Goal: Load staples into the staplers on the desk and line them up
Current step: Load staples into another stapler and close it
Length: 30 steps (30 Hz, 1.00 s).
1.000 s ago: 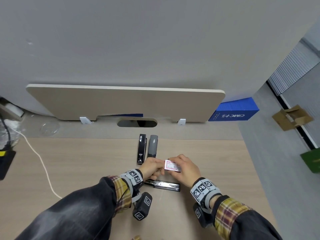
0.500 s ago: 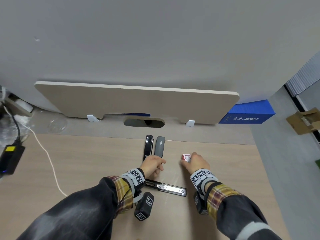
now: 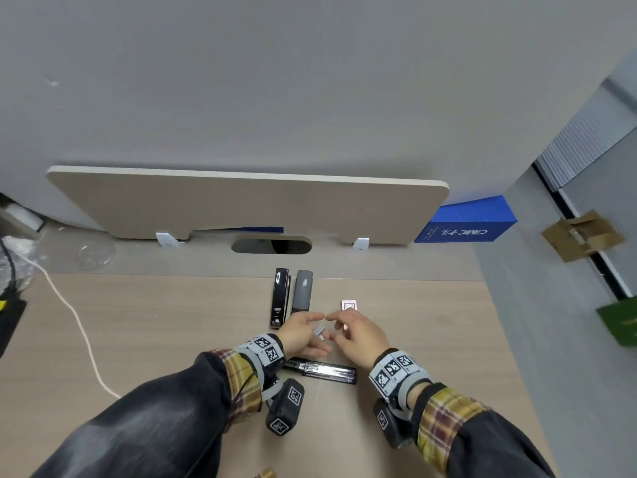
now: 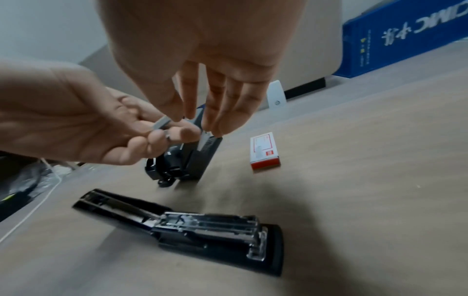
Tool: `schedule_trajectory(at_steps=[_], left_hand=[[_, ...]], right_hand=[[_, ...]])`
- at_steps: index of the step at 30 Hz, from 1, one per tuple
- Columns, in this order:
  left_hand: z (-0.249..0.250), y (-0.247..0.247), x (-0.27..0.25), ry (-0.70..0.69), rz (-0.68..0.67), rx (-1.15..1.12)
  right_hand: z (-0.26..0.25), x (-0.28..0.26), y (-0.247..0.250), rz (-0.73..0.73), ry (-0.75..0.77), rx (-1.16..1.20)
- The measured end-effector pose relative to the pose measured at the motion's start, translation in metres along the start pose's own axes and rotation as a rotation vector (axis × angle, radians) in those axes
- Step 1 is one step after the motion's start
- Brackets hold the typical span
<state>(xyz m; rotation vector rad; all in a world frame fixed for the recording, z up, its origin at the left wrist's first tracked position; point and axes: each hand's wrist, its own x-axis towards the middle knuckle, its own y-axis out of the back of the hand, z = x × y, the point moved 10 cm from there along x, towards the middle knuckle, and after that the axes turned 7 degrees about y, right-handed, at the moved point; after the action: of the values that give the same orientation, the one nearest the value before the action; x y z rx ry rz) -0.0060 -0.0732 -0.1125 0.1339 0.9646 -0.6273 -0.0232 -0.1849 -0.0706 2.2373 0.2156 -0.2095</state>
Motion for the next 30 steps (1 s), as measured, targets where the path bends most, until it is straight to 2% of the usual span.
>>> schedule_trajectory(at_steps=[4, 8, 12, 16, 19, 23, 30], left_hand=[[-0.001, -0.014, -0.009, -0.035, -0.037, 0.084], [-0.004, -0.022, -0.017, -0.04, -0.071, 0.136], [-0.009, -0.015, -0.021, -0.005, -0.007, 0.147], [-0.012, 0.001, -0.025, 0.025, 0.133, 0.206], [-0.018, 0.012, -0.022, 0.038, 0.215, 0.256], [-0.03, 0.014, -0.019, 0.058, 0.223, 0.336], [-0.038, 0.009, -0.017, 0.074, 0.22, 0.393]], right_hand=[[-0.02, -0.012, -0.005, -0.025, 0.101, -0.016], [-0.017, -0.022, 0.002, 0.028, 0.093, -0.035], [-0.011, -0.031, 0.006, 0.057, 0.086, -0.142], [0.004, -0.042, 0.011, 0.095, 0.029, -0.202], [0.017, -0.055, 0.002, 0.036, 0.004, -0.293], [0.027, -0.07, -0.024, -0.049, 0.018, -0.375], [0.025, -0.071, -0.035, -0.017, 0.048, -0.385]])
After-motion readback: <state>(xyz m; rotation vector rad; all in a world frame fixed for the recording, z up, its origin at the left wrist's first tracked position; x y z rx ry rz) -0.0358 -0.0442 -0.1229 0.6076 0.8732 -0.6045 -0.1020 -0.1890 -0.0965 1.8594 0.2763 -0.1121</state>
